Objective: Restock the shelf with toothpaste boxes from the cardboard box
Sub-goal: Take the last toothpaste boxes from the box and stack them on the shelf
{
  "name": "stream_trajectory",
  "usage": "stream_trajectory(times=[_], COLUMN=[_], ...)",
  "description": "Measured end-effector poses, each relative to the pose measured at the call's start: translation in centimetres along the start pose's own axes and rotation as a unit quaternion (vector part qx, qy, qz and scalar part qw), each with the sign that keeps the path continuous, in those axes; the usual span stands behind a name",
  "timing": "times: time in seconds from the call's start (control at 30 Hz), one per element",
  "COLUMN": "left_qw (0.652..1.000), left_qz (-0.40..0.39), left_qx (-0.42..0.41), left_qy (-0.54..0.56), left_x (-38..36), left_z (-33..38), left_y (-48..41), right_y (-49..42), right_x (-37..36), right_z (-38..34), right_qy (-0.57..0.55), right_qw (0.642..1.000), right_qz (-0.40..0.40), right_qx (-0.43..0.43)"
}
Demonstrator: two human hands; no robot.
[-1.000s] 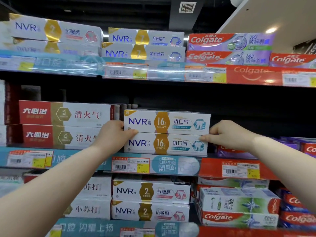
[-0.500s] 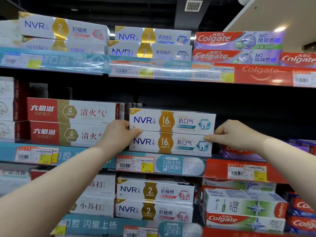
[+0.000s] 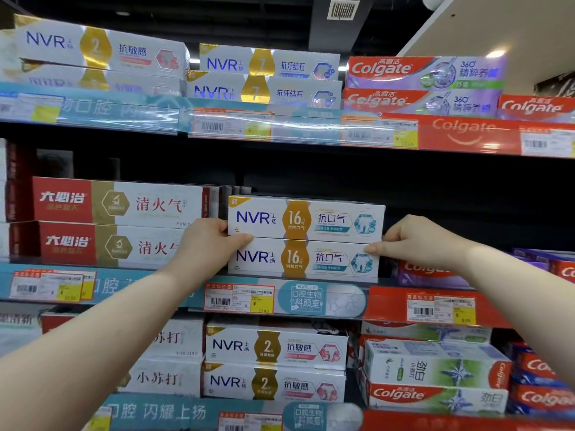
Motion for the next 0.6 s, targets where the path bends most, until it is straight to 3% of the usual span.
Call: stream_trajectory(times=[0.37, 0.6], left_qw=[1.000, 0.997], left_qz=[-0.002, 0.072], left_qx=[-0.029, -0.025], left_qy=[0.004, -0.028], left_x=[-0.2, 1.8], left_z=[0.3, 0.7], left_y=[0.4, 2.4], right_y=[0.5, 1.6], right_x=[0.5, 3.5], right_z=[0.1, -1.3], right_qy=[0.033, 0.057], right_qw=[0.999, 0.991], right_qz=[0.015, 0.118], right_qx=[-0.011, 0.027])
Point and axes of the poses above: each hand's wrist, its own y-axis away from the middle knuckle, its own x-axis out of the back of the hand, z = x × y, the point moved 10 cm from there along -y, towards the middle knuckle, and after that the axes turned 4 degrees about -z, right-handed, at the moved point
